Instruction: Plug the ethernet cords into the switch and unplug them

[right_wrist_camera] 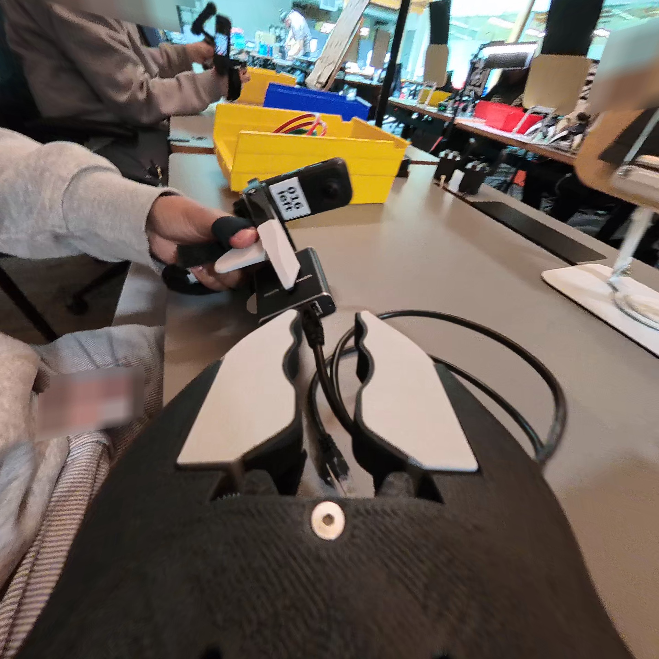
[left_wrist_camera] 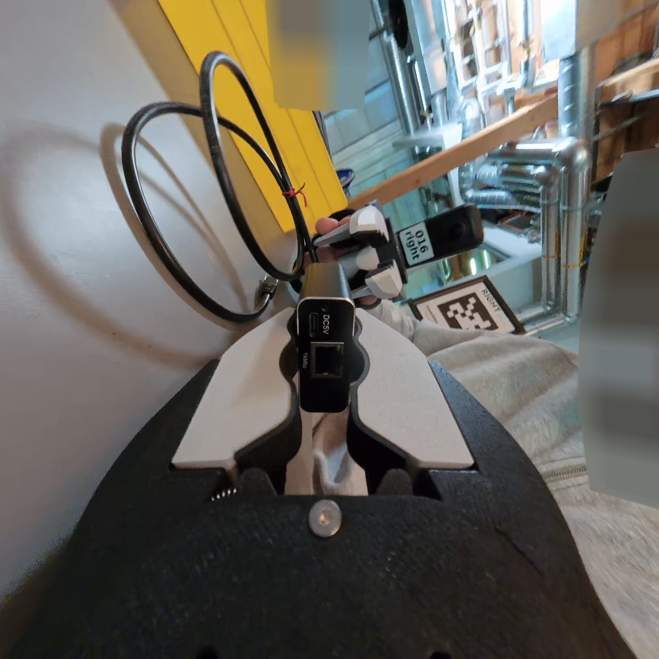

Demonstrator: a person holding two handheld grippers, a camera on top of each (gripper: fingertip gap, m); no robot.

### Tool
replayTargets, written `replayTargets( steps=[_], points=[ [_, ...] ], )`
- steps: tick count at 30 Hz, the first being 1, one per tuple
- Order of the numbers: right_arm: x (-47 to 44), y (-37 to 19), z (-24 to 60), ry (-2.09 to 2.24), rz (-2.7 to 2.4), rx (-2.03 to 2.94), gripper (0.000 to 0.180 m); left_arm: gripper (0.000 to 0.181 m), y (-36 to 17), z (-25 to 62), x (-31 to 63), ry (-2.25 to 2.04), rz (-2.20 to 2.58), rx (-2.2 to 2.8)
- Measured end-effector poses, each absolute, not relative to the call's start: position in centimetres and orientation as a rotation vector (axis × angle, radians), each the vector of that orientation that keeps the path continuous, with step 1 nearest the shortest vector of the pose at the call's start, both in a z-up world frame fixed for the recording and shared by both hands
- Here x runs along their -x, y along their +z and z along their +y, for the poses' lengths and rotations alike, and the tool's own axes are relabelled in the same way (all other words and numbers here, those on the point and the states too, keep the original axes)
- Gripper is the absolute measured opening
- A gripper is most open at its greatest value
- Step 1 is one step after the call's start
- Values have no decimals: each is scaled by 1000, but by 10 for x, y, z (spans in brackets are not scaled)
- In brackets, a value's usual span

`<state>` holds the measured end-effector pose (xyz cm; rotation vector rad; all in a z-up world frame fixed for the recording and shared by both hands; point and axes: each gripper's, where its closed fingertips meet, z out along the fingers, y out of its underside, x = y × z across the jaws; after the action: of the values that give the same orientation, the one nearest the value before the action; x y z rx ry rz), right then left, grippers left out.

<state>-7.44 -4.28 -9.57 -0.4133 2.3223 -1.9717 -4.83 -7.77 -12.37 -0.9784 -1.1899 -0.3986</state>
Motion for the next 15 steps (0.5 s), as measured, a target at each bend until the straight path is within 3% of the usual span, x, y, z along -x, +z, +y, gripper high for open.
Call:
replayTargets(
  steps=[15],
  points=[
    [120, -68, -26, -2007, 1971, -101, 25, 24, -123, -98, 58, -282, -1236, 893]
  ],
)
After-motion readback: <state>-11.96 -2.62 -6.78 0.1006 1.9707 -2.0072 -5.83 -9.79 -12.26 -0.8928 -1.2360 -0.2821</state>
